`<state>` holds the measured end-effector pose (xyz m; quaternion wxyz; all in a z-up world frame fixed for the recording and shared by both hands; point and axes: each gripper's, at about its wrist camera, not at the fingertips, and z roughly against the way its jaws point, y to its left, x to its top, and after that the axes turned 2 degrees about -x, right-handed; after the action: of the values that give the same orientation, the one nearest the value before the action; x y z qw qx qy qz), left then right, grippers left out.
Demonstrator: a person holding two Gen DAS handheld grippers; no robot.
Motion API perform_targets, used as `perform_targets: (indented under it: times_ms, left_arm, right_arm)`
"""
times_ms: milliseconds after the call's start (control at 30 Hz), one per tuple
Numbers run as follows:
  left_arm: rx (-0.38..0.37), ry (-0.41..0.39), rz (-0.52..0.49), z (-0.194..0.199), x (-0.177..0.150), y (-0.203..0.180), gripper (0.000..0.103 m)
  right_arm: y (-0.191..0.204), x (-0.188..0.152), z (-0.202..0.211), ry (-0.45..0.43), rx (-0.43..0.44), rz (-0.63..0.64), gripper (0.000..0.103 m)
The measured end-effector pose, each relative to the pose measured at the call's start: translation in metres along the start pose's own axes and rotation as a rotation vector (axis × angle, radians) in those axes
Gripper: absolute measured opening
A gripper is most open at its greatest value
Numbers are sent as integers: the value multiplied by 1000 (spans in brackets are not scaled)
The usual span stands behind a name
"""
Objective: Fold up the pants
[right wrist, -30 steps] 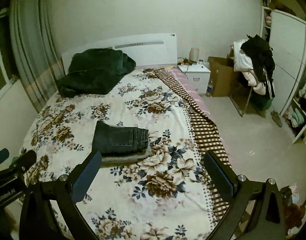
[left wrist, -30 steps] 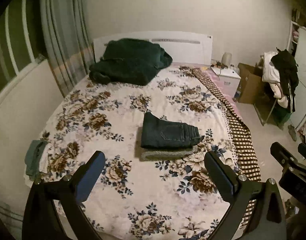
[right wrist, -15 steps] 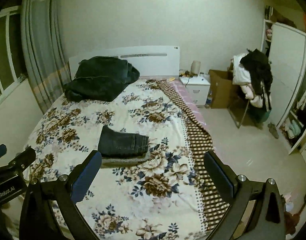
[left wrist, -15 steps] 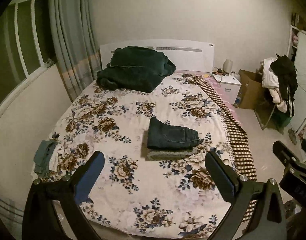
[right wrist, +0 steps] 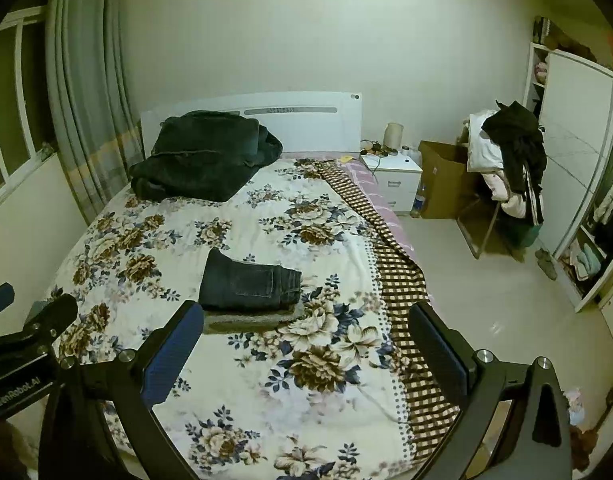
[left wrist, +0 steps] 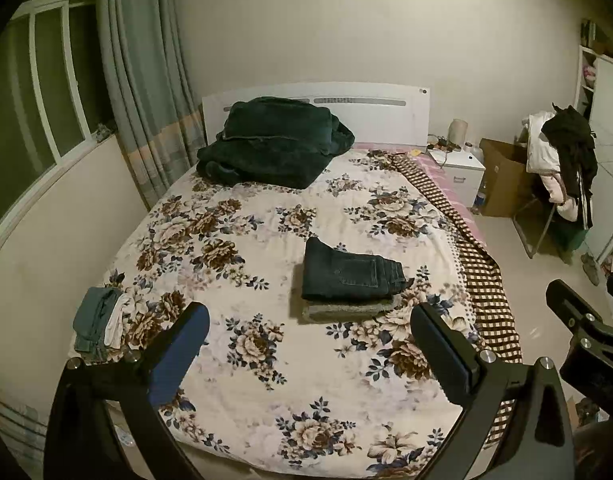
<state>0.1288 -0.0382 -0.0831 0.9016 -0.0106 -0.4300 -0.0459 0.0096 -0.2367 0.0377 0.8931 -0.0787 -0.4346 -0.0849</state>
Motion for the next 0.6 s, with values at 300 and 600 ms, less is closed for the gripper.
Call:
perform_targets:
  times_ms: [300, 600]
  left_arm:
    - [4, -14, 7, 8, 1, -1, 103]
    - [14, -7, 10, 12, -2, 1, 103]
  right_arm:
    - [0, 2, 4, 2, 21, -3, 103]
    - [-3, -2, 9, 6, 37, -13, 103]
